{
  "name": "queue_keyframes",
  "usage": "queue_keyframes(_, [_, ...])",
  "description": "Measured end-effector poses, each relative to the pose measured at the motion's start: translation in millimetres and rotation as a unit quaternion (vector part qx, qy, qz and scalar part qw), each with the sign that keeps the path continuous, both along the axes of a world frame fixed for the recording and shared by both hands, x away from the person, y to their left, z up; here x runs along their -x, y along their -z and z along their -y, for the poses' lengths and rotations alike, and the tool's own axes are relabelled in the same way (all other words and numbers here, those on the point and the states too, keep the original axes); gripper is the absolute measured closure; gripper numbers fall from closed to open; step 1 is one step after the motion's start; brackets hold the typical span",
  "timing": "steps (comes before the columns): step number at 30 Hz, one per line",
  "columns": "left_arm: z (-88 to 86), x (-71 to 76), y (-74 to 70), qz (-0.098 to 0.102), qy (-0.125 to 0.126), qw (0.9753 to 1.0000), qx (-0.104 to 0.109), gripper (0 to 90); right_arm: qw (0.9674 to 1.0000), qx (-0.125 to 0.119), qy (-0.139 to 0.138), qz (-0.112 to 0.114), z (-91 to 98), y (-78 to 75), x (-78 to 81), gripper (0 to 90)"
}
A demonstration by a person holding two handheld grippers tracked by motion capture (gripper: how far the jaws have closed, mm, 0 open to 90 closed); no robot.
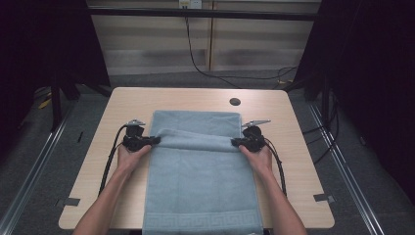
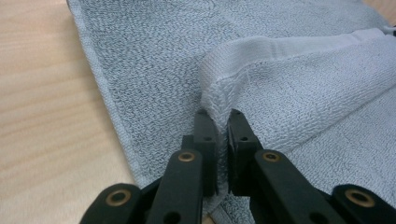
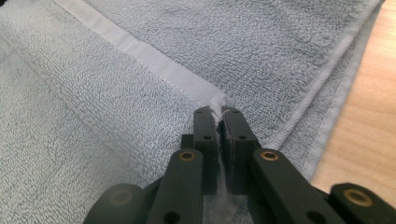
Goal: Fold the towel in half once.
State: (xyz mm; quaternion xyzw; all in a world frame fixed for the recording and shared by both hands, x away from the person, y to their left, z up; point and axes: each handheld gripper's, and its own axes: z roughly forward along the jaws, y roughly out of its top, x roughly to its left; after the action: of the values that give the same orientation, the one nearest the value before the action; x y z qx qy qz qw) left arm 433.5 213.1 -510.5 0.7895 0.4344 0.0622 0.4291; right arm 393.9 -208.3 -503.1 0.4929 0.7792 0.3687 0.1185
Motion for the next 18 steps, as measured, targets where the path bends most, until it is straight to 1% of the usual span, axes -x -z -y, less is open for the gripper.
queue_keyframes(1, [1.0, -3.8, 0.0, -0.005, -0.002, 1.0000, 0.003, 84.8, 0.9998, 0.014, 0.003, 0.012, -1.8, -0.1, -2.1, 86.0])
queue_keyframes(3, [2.1, -7.9, 0.6, -0.002, -0.003, 1.0000, 0.004, 84.8, 0.9997, 0.018, 0.011, 0.014, -2.9, -0.2, -3.8, 86.0])
queue_keyframes(8, [3.8, -13.6, 0.4, -0.006, -0.009, 0.9999, 0.004, 84.9, 0.9994, 0.012, 0.030, 0.012, -0.9, 0.1, -11.6, 86.0])
queue_keyframes(10, [3.8, -13.2, 0.0, -0.009, -0.011, 0.9999, 0.008, 84.8, 0.9994, 0.011, 0.032, 0.012, -1.3, 0.3, -12.1, 86.0])
queue_keyframes(11, [2.5, -11.9, -1.3, -0.015, -0.014, 0.9997, 0.014, 84.9, 0.9993, 0.008, 0.031, 0.020, -2.5, 0.1, -8.6, 86.0])
queue_keyframes(12, [1.6, -10.2, -2.7, -0.012, -0.015, 0.9997, 0.014, 84.9, 0.9993, 0.008, 0.031, 0.020, -2.5, 0.1, -8.6, 86.0])
queue_keyframes(13, [0.0, -7.5, -5.9, -0.010, -0.015, 0.9998, 0.012, 84.9, 0.9993, -0.004, 0.029, 0.022, -1.5, 0.0, -6.4, 86.0])
queue_keyframes(14, [-1.9, -6.3, -8.6, -0.006, -0.012, 0.9998, 0.016, 84.9, 0.9990, -0.021, 0.029, 0.026, 0.9, -2.0, -3.7, 86.0])
queue_keyframes(15, [-3.8, -4.3, -13.3, -0.003, -0.011, 0.9996, 0.024, 84.9, 0.9987, -0.028, 0.029, 0.030, 2.5, -4.4, -2.4, 86.0])
queue_keyframes(16, [-4.7, -2.2, -19.2, 0.004, -0.011, 0.9995, 0.028, 84.9, 0.9976, -0.046, 0.027, 0.045, 7.0, -15.2, 0.0, 86.0])
queue_keyframes(17, [-5.3, 1.5, -31.3, 0.019, -0.010, 0.9990, 0.040, 84.9, 0.9965, -0.057, 0.026, 0.056, 9.6, -22.3, 0.8, 86.0])
queue_keyframes(18, [-5.3, 1.5, -31.3, 0.019, -0.010, 0.9990, 0.040, 84.9, 0.9957, -0.066, 0.026, 0.061, 11.1, -28.5, 1.5, 86.0])
